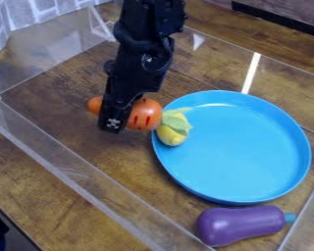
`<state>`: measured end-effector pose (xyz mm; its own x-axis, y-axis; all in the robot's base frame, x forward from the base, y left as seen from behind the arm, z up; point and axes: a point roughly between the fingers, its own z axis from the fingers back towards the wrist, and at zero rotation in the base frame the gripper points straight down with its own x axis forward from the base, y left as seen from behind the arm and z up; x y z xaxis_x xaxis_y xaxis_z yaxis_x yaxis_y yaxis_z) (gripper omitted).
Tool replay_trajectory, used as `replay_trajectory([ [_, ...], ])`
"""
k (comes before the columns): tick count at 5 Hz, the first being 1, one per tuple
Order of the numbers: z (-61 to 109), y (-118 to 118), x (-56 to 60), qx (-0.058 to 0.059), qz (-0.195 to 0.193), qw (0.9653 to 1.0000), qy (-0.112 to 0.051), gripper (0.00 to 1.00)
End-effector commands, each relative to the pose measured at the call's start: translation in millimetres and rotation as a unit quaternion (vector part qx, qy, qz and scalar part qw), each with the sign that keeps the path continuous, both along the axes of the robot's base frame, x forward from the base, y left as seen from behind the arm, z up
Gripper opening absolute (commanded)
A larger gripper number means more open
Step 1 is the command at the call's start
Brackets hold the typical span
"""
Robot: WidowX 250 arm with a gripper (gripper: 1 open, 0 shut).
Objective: Put the carrot on the blue tray
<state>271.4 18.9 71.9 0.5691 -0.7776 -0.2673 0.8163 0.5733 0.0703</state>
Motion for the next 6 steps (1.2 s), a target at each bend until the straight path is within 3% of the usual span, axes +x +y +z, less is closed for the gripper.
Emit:
replay_trajectory([
  [1, 23.0, -9, 9.6, 0.0, -0.014, 0.999, -0.042, 0.0],
  [6, 20.7, -27, 12.0, 0.006, -0.027, 0.9986, -0.046, 0.0],
])
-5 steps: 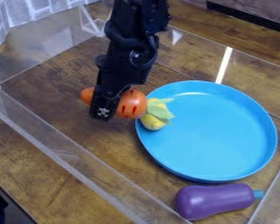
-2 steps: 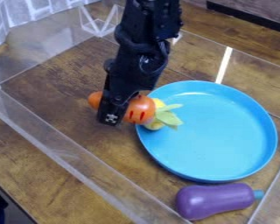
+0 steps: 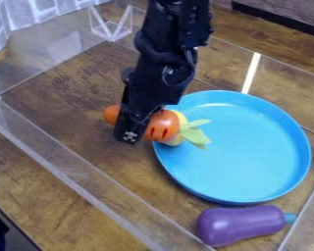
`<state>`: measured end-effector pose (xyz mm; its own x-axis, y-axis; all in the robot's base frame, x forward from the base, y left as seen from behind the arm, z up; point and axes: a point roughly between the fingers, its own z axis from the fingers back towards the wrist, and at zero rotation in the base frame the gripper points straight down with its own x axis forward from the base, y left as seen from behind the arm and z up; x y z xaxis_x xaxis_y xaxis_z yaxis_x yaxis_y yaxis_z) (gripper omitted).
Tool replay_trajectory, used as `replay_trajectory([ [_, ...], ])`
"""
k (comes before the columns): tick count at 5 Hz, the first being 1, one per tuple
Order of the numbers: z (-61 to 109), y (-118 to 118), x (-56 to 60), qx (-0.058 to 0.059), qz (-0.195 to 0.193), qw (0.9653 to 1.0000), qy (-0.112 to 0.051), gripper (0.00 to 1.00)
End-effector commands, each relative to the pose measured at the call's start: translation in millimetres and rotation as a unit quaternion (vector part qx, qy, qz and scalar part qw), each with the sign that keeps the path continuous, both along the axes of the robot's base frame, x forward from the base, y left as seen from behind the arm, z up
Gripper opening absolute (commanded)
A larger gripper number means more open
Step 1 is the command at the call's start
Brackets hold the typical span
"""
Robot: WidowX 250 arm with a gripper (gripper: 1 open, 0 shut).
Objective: Put the carrot on the blue tray
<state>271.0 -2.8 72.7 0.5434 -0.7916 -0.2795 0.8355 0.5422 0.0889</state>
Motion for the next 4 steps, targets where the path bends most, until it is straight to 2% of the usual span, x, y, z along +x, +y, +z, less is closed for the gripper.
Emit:
replay_trajectory([
  [1, 18.7, -8.0, 13.2, -0.004, -0.01, 0.999, -0.043, 0.0],
  [4, 18.7, -15.8, 15.6, 0.001, -0.015, 0.9987, -0.048, 0.0],
])
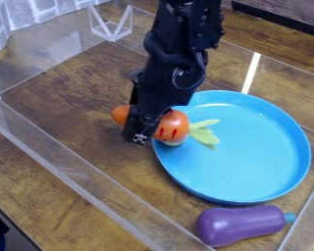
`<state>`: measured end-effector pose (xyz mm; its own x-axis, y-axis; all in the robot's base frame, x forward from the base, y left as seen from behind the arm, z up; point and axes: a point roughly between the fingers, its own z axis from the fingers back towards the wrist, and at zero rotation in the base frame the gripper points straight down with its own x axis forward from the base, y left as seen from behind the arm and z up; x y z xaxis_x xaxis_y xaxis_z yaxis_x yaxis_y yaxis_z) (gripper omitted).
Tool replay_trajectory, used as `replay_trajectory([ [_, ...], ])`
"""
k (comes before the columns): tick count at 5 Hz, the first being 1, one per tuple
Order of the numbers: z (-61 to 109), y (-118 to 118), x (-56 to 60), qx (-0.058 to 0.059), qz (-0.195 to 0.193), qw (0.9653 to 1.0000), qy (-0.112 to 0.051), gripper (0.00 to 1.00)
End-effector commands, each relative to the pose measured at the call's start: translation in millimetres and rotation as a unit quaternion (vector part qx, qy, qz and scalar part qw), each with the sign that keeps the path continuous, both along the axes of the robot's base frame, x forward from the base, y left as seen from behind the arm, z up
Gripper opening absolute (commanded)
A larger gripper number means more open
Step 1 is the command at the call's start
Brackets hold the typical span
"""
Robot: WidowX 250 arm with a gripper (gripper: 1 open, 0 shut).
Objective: Put the carrot on the blue tray
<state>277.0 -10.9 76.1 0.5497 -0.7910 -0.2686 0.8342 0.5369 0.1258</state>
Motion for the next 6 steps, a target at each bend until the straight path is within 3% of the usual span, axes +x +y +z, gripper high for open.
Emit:
replay_trajectory([
  [1, 17.7, -10, 8.8, -0.001, -0.014, 0.9994, -0.03, 0.0],
  [5, 20.4, -27, 7.8, 0.003, -0.022, 0.9991, -0.037, 0.0],
  [6, 16.3, -28, 7.5, 0.004, -0.024, 0.9991, -0.035, 1.0],
])
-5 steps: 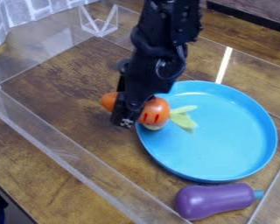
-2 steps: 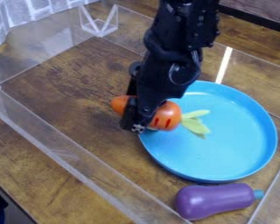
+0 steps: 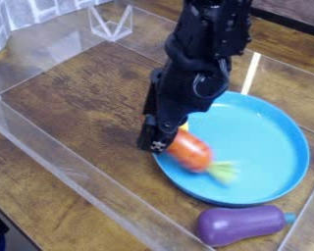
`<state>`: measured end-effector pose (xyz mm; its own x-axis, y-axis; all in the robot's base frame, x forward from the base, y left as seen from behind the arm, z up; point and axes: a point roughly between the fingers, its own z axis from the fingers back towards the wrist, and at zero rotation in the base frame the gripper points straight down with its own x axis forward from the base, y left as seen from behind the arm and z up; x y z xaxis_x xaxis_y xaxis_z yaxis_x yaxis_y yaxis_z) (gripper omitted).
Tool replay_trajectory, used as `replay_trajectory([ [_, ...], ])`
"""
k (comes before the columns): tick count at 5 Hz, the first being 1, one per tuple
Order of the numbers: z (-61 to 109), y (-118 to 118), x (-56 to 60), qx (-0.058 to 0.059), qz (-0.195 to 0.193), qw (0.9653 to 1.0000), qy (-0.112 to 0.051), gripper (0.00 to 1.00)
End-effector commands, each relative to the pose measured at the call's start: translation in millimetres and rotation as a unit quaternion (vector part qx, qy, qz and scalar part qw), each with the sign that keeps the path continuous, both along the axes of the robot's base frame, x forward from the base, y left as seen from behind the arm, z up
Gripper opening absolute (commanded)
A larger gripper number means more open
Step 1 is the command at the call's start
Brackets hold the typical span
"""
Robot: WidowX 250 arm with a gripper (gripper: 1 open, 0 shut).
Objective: Put the carrot on the blue tray
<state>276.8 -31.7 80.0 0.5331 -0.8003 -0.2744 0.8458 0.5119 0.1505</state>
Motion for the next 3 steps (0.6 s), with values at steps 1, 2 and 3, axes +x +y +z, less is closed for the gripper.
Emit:
replay_trajectory([
  [1, 11.0, -11, 8.2, -0.005, -0.008, 0.9993, -0.035, 1.0],
  [2, 4.0, -15, 7.6, -0.006, -0.011, 0.999, -0.043, 1.0],
  [3, -2.7, -18, 8.0, -0.005, -0.013, 0.9987, -0.049, 1.0],
])
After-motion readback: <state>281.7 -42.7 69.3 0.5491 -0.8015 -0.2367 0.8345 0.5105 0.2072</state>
